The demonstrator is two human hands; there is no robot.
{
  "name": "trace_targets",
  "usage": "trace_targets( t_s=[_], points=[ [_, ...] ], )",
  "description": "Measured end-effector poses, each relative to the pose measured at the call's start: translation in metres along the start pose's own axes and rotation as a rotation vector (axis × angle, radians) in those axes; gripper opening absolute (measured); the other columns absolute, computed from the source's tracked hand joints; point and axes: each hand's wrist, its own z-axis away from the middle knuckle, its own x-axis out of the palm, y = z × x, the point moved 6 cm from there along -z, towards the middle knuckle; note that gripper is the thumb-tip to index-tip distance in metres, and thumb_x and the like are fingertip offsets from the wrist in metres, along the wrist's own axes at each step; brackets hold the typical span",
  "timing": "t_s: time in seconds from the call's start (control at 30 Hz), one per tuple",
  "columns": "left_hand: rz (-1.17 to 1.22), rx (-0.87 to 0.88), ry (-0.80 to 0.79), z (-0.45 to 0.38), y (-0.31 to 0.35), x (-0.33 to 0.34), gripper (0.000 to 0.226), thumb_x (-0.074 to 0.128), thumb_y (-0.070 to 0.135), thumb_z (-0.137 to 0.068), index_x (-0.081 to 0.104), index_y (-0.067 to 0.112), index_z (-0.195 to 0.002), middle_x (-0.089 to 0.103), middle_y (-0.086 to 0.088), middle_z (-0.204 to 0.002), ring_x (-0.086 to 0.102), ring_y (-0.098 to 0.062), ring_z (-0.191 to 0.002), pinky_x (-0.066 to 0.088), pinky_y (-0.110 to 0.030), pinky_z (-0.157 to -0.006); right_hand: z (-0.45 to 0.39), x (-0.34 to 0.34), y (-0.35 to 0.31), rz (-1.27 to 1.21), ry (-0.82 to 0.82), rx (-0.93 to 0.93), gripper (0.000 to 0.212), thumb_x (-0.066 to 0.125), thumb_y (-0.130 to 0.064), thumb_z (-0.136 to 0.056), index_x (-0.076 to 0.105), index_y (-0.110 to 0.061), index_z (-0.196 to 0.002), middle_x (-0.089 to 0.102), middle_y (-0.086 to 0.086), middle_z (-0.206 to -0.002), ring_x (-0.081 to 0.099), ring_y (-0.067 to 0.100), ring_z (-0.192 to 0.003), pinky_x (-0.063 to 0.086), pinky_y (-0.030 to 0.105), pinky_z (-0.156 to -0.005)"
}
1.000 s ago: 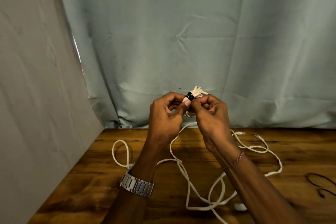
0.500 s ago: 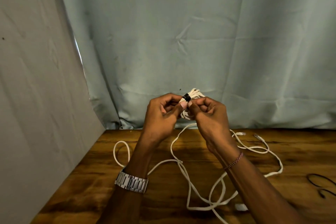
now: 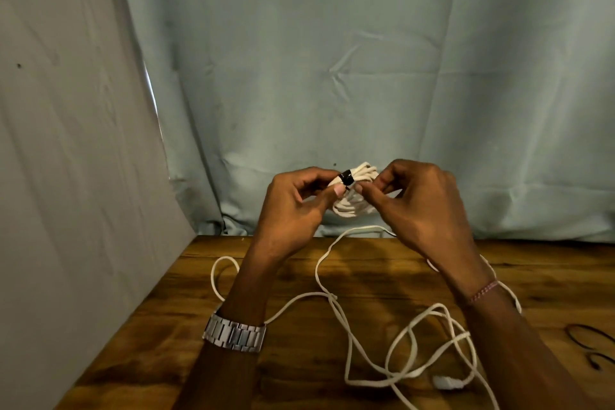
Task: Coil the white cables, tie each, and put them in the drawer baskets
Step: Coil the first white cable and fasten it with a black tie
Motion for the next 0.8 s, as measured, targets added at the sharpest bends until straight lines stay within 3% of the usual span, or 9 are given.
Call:
trace_targets(
  t_s=[0.13, 0.2, 0.27, 0.4, 0.63, 0.7, 0.8],
  points=[
    [-0.072, 0.020, -0.041, 0.001, 0.002, 0.003, 0.021, 0.071, 0.011, -0.091, 0.076, 0.023, -0.106, 0.076, 0.013, -0.100, 0.069, -0.002, -0.095, 0.055, -0.019, -0.085, -0.004, -0.009, 0.000, -0.047, -0.158, -0.096, 0.043, 0.081, -0.033, -0.083, 0.059, -0.031, -0.120, 0.068, -0.013, -0.106, 0.064, 0.003, -0.076, 0.053, 0.021, -0.065],
    [-0.106, 0.020, -0.067, 0.001, 0.002, 0.005, 0.022, 0.070, 0.011, -0.092, 0.077, 0.021, -0.110, 0.076, 0.013, -0.102, 0.069, -0.001, -0.097, 0.056, -0.019, -0.086, -0.004, -0.006, -0.002, 0.022, -0.289, -0.175, 0.049, 0.076, -0.031, -0.088, 0.056, -0.034, -0.132, 0.059, -0.012, -0.134, 0.062, 0.001, -0.089, 0.055, 0.024, -0.078],
    [-0.099, 0.029, -0.082, 0.001, 0.003, 0.007, 0.022, 0.069, 0.011, -0.092, 0.076, 0.019, -0.111, 0.075, 0.012, -0.103, 0.069, -0.002, -0.097, 0.056, -0.020, -0.086, -0.002, -0.001, 0.000, 0.125, -0.387, -0.220, 0.049, 0.072, -0.032, -0.090, 0.057, -0.035, -0.136, 0.052, -0.012, -0.146, 0.059, 0.002, -0.095, 0.055, 0.032, -0.088],
    [0.012, -0.010, -0.044, 0.000, -0.002, 0.008, 0.021, 0.069, 0.012, -0.092, 0.074, 0.018, -0.112, 0.076, 0.007, -0.103, 0.070, -0.006, -0.099, 0.056, -0.022, -0.087, -0.003, 0.002, 0.008, 0.051, -0.445, -0.167, 0.037, 0.070, -0.029, -0.092, 0.064, -0.030, -0.129, 0.070, -0.008, -0.123, 0.064, 0.007, -0.102, 0.055, 0.032, -0.089],
    [0.082, -0.124, -0.096, 0.002, -0.017, 0.015, 0.022, 0.051, 0.027, -0.103, 0.064, 0.016, -0.116, 0.076, 0.001, -0.101, 0.070, -0.010, -0.099, 0.056, -0.034, -0.094, -0.006, 0.011, 0.018, -0.117, -0.485, -0.089, 0.028, 0.059, -0.031, -0.100, 0.060, -0.031, -0.129, 0.068, -0.011, -0.116, 0.068, 0.009, -0.093, 0.059, 0.037, -0.085],
    [0.092, -0.125, -0.047, 0.001, -0.018, 0.015, 0.023, 0.046, 0.029, -0.105, 0.060, 0.012, -0.112, 0.075, -0.007, -0.091, 0.072, -0.017, -0.090, 0.057, -0.039, -0.088, -0.003, 0.016, 0.014, -0.181, -0.493, -0.072, 0.027, 0.054, -0.037, -0.102, 0.058, -0.035, -0.129, 0.066, -0.014, -0.112, 0.069, 0.007, -0.090, 0.060, 0.034, -0.083],
    [0.113, -0.128, 0.074, 0.002, -0.019, 0.015, 0.026, 0.044, 0.030, -0.106, 0.059, 0.009, -0.107, 0.063, -0.010, -0.073, 0.065, -0.017, -0.070, 0.055, -0.035, -0.069, 0.003, 0.027, 0.003, -0.238, -0.505, -0.083, 0.036, 0.049, -0.052, -0.099, 0.051, -0.037, -0.132, 0.065, -0.018, -0.106, 0.065, -0.003, -0.089, 0.054, 0.023, -0.075]
  ],
)
